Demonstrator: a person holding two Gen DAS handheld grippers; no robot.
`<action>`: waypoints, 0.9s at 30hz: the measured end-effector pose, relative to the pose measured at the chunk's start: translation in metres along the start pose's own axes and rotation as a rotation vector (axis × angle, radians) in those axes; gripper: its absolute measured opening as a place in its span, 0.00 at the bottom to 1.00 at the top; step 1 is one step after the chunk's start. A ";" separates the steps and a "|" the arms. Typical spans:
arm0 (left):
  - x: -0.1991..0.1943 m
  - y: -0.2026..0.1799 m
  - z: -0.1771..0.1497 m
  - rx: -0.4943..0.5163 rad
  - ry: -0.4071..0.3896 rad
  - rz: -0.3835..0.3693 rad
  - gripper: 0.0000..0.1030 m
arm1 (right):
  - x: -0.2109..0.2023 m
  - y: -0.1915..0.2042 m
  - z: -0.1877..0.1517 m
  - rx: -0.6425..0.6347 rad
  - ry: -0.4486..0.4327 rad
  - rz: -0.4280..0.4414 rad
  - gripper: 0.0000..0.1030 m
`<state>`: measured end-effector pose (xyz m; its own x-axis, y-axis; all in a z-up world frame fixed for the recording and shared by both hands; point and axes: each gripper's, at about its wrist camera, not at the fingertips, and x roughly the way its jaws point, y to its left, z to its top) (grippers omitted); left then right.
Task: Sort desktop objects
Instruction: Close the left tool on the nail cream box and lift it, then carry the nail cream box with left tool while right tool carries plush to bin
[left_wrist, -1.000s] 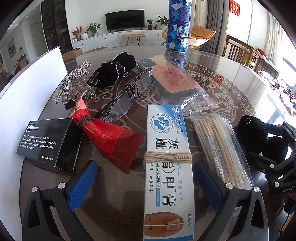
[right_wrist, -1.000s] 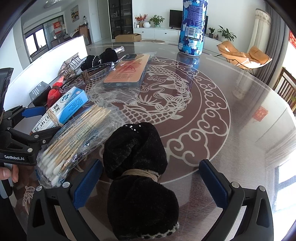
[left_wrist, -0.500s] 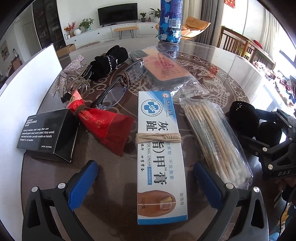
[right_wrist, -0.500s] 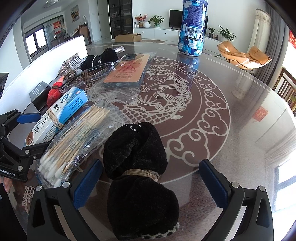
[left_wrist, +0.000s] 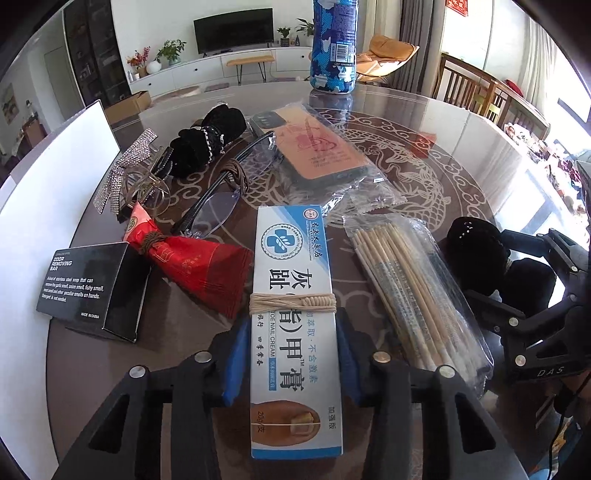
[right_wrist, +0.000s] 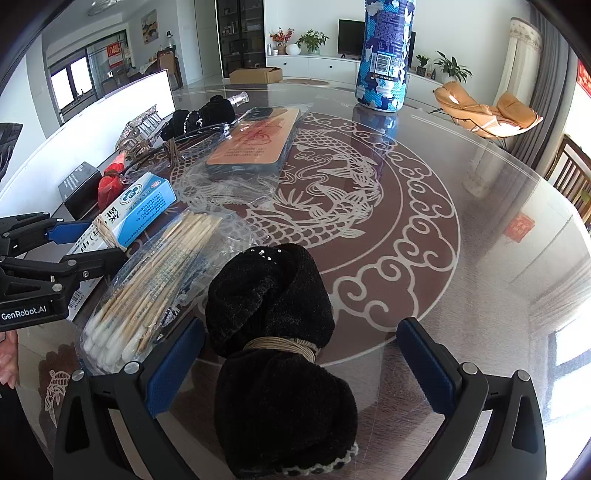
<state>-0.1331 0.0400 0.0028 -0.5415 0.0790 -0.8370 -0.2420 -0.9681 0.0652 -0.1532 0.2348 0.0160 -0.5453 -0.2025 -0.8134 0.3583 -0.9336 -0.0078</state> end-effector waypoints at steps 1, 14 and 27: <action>-0.003 0.000 -0.003 0.003 -0.004 0.004 0.42 | 0.000 0.000 0.000 0.000 0.000 0.000 1.00; -0.039 0.017 -0.066 -0.069 -0.056 0.030 0.42 | 0.000 0.000 0.000 0.000 0.000 0.000 1.00; -0.051 0.026 -0.090 -0.075 -0.113 0.029 0.42 | 0.000 0.000 0.000 0.000 0.000 0.000 1.00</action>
<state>-0.0390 -0.0105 -0.0013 -0.6357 0.0731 -0.7685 -0.1661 -0.9851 0.0437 -0.1532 0.2351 0.0160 -0.5451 -0.2027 -0.8135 0.3585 -0.9335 -0.0076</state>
